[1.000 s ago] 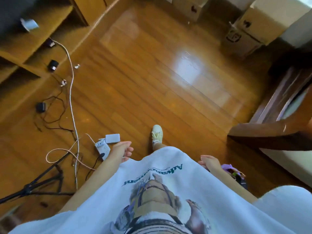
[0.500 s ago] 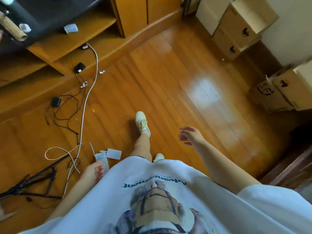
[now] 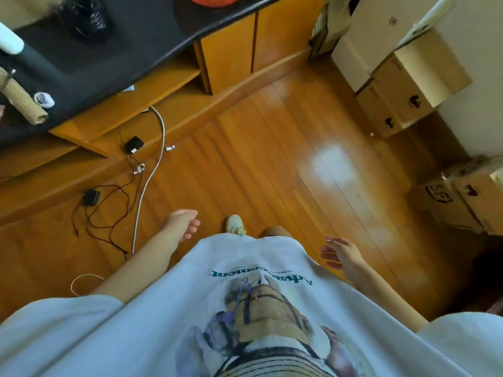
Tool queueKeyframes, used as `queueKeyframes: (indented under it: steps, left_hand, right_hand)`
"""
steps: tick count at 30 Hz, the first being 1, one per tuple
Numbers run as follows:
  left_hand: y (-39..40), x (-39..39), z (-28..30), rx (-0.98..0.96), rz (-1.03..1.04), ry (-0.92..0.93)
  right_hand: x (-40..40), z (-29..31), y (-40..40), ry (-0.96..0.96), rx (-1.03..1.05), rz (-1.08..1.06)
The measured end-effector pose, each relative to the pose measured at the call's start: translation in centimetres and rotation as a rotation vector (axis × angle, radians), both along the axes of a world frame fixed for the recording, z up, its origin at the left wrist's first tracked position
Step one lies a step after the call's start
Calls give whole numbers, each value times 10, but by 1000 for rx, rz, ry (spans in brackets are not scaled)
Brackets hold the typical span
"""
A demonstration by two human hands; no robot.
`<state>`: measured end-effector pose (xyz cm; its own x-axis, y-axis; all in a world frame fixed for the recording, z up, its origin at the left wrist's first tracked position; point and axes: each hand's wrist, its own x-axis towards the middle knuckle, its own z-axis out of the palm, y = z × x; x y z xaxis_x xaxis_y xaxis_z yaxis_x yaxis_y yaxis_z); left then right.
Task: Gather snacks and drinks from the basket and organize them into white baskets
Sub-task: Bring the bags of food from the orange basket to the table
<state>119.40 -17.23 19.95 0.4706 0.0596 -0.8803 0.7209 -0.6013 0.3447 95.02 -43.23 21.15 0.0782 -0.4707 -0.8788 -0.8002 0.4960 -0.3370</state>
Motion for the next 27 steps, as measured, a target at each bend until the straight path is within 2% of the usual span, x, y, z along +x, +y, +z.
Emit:
queueKeyframes:
  steps: [6,11,18,24,27]
  left_hand:
    - [-98,65,4,-130,-272,-101]
    - [-155,112,3,-201,-318,-104]
    - [-201,192,6,-110,-93,-75]
    - [-202,244,1,-52,203,-41]
    - [-185,262,-1,-2,280,-4]
  right_hand:
    - [24,-7,-37,114,32,-166]
    - [85,-8,-86,172,29,-139]
    - [212,-9,-176,100,47,-53]
    - [345,-8,-234,1,53,254]
    - [408,-6,-248,-57,50,336]
